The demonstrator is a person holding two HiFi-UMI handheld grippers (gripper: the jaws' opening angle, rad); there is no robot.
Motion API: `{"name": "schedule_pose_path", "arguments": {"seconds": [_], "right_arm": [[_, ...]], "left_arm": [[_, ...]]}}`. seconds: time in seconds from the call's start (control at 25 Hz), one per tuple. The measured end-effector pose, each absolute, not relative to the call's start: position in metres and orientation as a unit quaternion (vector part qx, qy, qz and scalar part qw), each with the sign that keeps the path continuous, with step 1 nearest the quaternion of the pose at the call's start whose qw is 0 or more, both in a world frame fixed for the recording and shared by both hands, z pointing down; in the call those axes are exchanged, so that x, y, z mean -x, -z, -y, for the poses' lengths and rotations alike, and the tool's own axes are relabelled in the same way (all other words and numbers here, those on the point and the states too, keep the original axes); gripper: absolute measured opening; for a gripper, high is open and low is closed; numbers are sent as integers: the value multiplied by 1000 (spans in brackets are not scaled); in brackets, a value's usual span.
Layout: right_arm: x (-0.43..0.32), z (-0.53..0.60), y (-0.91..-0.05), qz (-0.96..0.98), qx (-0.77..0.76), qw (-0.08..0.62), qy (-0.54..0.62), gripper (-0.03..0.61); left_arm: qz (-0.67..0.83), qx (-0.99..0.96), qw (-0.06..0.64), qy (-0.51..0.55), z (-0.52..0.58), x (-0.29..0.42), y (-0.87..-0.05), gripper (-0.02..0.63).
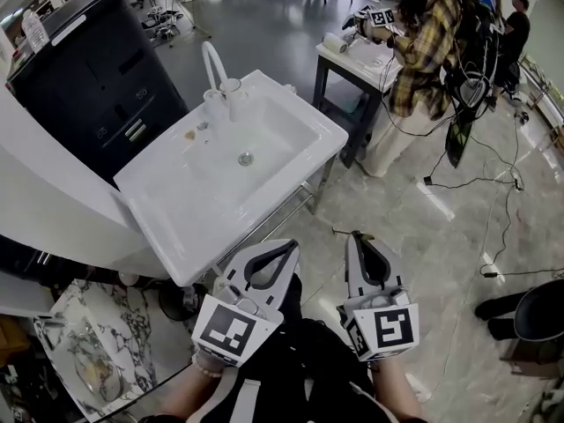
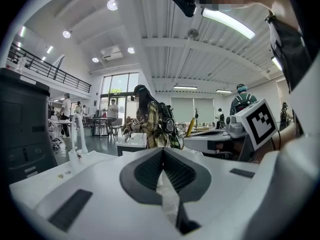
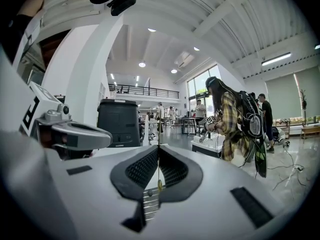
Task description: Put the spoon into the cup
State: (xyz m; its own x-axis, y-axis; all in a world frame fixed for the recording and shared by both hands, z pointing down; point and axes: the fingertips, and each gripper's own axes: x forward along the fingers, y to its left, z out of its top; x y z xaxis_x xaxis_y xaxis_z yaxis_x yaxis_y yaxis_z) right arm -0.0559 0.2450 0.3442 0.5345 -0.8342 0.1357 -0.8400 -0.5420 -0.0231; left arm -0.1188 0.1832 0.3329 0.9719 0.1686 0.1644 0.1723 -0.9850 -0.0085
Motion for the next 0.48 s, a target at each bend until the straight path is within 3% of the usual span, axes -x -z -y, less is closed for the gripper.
{"name": "schedule_pose_path", "arguments": {"seconds": [0.48], "right_arm": [[-28,-221,-337,472,-879,33,-61,8]], "left_arm": [[110,991,17,76,-162,26,-327,-3]]}}
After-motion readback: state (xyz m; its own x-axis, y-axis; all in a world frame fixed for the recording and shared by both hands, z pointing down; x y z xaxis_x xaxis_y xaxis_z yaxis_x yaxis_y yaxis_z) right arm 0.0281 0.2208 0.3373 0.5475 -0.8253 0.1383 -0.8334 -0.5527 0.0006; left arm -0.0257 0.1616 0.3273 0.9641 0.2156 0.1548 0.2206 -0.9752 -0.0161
